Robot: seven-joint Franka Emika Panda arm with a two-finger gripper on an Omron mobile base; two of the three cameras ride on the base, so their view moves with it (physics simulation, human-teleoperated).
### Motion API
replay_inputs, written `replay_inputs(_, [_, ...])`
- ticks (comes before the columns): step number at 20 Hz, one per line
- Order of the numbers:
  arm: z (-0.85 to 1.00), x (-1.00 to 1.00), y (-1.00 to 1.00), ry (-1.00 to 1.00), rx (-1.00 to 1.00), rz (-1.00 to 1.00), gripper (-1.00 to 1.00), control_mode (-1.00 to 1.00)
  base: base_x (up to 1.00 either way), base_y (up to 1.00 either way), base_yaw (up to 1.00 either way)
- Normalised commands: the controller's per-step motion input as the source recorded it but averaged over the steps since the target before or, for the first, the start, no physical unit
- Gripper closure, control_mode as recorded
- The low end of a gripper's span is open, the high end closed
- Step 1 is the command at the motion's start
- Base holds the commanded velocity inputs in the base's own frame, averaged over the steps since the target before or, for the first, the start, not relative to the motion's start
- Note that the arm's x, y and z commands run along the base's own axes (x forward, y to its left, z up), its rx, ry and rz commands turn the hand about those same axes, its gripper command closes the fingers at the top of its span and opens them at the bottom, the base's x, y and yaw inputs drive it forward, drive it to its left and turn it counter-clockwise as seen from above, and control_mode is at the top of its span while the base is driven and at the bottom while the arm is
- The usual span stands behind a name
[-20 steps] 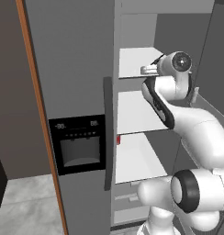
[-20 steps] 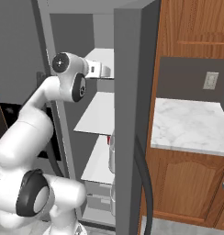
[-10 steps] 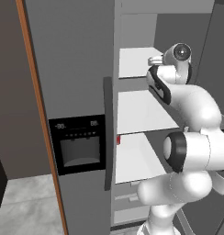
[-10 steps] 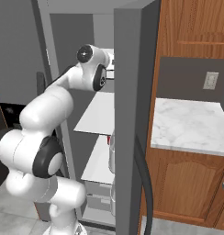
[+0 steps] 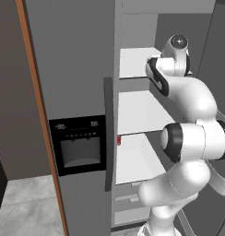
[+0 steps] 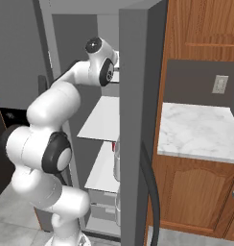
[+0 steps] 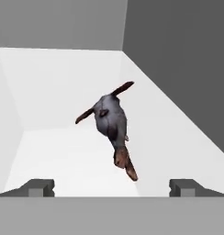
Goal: Take the fish out of the fridge, briefly rinse it in the sink, and place it on the tray next to the sink.
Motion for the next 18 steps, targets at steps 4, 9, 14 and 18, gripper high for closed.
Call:
replay_inputs(4, [-0.08, 0.13, -0.08, 0.00, 0.00, 0.00, -1.00, -1.00, 0.00, 0.00, 0.00])
replay_inputs(9, [-0.19, 0.32, -0.27, -0.01, 0.00, 0.00, -1.00, -1.00, 0.00, 0.00, 0.00])
replay_inputs(14, [0.00, 0.77, -0.02, 0.00, 0.02, 0.00, -1.00, -1.00, 0.00, 0.00, 0.00])
replay_inputs(18, [0.00, 0.82, -0.01, 0.07, 0.09, 0.00, -1.00, -1.00, 0.00, 0.00, 0.00])
